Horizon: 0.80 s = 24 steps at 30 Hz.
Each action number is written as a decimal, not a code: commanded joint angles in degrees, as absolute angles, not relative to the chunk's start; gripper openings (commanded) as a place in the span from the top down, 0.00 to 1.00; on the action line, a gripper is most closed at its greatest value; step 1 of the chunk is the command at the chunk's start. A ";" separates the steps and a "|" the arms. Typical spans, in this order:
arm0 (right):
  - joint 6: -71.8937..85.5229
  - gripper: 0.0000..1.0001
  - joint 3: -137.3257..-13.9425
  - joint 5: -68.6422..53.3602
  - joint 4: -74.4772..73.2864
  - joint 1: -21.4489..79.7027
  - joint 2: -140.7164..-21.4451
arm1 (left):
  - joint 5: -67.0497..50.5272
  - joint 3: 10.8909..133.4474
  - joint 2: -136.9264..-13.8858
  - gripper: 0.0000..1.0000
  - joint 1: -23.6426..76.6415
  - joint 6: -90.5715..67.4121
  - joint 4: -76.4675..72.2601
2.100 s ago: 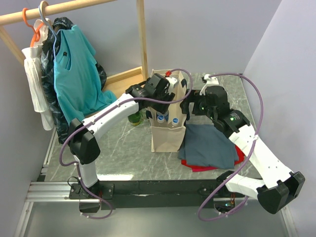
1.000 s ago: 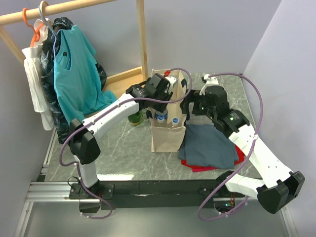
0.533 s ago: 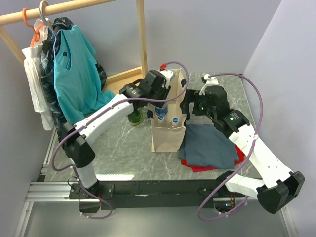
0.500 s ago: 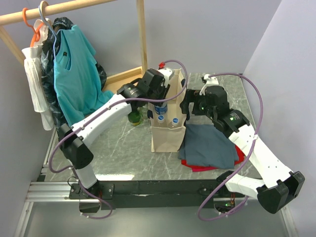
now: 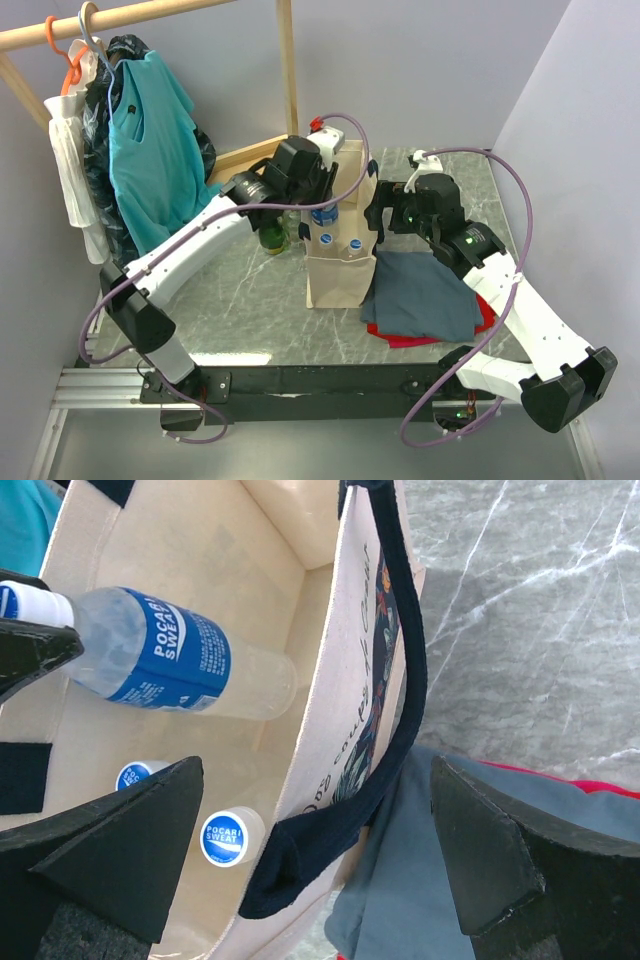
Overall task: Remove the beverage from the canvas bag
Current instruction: Take out the drink from the canvas bag.
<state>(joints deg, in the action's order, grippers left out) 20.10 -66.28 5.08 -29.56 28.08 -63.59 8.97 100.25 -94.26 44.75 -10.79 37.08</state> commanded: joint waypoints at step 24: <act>20.30 0.00 -67.24 4.48 -27.16 27.68 -63.11 | 11.78 95.36 -82.35 0.99 44.74 -11.60 14.68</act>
